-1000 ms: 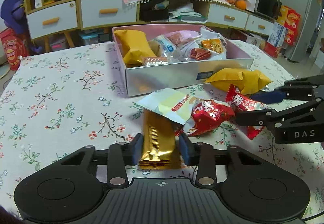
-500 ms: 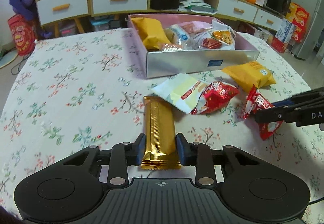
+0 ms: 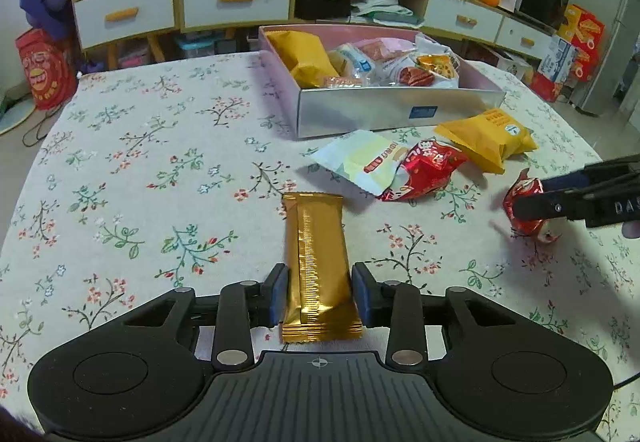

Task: Organize snacks
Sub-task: 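Grasp the gold bar pack with the left gripper while the right grasps a red candy pack, then carry both packs into the pink box and open both grippers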

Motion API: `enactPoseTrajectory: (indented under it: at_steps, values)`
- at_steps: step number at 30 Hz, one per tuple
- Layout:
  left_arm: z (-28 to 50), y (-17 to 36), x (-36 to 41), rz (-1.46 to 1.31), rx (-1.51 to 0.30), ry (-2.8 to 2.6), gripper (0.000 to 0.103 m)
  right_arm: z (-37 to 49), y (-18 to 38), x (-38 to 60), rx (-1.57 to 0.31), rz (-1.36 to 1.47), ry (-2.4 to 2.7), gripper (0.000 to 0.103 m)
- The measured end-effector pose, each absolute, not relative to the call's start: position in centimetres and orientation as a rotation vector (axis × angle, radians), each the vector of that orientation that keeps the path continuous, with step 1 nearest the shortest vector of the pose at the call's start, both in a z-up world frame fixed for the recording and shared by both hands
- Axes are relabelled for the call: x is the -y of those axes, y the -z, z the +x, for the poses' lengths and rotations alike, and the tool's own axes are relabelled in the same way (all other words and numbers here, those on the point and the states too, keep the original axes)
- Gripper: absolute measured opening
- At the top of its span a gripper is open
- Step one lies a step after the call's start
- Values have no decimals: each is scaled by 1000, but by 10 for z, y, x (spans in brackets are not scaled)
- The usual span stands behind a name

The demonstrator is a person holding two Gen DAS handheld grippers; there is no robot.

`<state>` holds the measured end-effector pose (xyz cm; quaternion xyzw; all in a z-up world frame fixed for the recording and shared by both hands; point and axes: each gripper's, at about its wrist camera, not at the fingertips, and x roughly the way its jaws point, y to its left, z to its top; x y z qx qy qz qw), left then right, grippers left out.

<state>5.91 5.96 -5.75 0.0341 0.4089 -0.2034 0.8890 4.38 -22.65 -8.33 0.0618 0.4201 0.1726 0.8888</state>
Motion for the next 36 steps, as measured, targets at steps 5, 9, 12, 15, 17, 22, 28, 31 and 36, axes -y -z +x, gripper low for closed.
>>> enactPoseTrajectory:
  at_steps: [5, 9, 12, 15, 17, 22, 28, 31, 36]
  values:
    - [61, 60, -51, 91, -837, 429, 49, 35, 79, 213, -794, -5, -348, 43]
    - [57, 64, -44, 139, -813, 429, 55, 37, 80, 207, -776, -71, -344, 44]
    - [56, 65, -40, 180, -803, 428, 59, 39, 83, 201, -781, -123, -333, 43]
    - [57, 65, -39, 178, -804, 422, 59, 40, 87, 199, -795, -128, -325, 37]
    - [58, 66, -39, 177, -805, 419, 59, 40, 89, 199, -800, -130, -322, 35]
    - [60, 65, -38, 172, -809, 407, 56, 40, 93, 200, -817, -124, -317, 24]
    - [61, 63, -37, 174, -810, 396, 30, 40, 91, 200, -815, -118, -319, 2]
    - [65, 60, -39, 158, -818, 369, 27, 42, 90, 198, -818, -112, -307, 0]
    - [68, 50, -45, 116, -800, 345, 26, 47, 83, 196, -804, -81, -282, 0]
